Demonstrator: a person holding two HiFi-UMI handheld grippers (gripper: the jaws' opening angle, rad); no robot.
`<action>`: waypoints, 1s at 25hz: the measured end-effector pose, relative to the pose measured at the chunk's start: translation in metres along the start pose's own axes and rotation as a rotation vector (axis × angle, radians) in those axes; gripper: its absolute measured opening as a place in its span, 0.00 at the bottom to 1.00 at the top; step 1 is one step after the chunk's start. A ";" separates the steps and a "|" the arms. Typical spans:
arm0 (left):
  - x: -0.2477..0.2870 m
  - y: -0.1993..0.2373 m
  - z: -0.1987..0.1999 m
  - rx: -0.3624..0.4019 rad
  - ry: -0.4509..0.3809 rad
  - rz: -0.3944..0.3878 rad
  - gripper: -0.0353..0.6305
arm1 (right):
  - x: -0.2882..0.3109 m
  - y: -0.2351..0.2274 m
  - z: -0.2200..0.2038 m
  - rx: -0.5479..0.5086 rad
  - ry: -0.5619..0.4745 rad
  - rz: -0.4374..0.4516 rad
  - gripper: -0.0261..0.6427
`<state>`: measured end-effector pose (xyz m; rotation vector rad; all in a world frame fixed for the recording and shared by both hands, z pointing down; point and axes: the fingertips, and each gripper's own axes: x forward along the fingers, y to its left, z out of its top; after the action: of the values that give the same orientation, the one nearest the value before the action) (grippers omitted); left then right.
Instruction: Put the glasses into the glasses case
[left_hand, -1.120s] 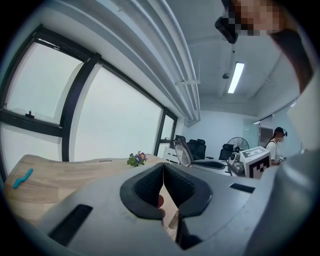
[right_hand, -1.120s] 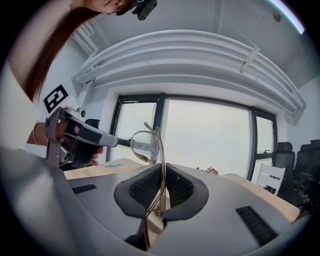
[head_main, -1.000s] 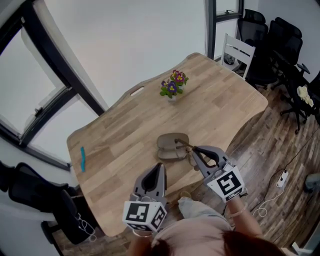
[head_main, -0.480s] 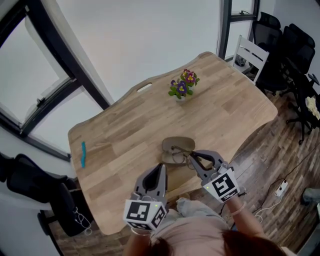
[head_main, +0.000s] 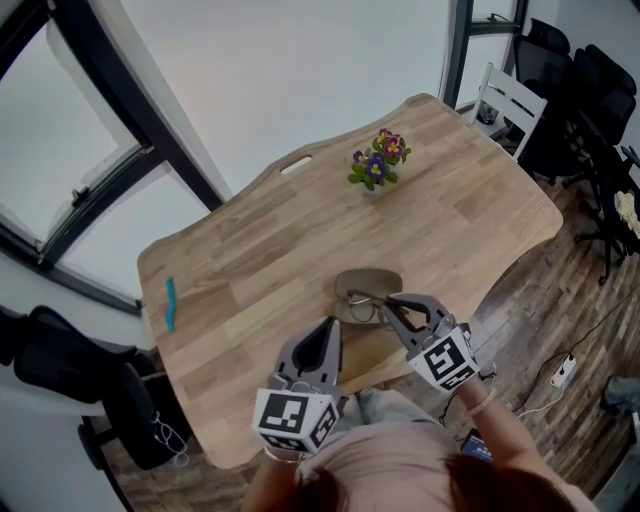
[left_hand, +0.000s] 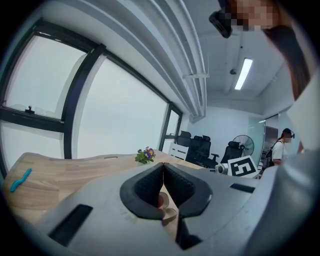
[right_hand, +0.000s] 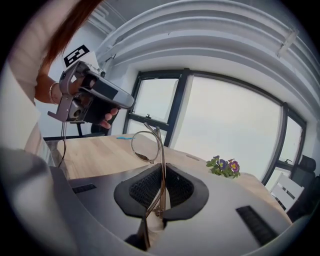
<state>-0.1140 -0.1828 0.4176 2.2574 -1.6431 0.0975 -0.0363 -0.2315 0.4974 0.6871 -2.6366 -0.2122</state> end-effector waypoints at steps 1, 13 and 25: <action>0.000 0.002 0.002 0.000 0.001 -0.006 0.06 | 0.003 0.001 -0.003 -0.007 0.009 0.001 0.06; 0.013 0.016 0.001 0.018 0.041 -0.074 0.06 | 0.032 -0.002 -0.034 -0.081 0.119 0.011 0.06; 0.018 0.032 -0.004 0.018 0.068 -0.121 0.06 | 0.057 0.005 -0.074 -0.133 0.230 0.043 0.06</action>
<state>-0.1375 -0.2066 0.4335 2.3346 -1.4737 0.1581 -0.0527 -0.2590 0.5851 0.5741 -2.3909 -0.2759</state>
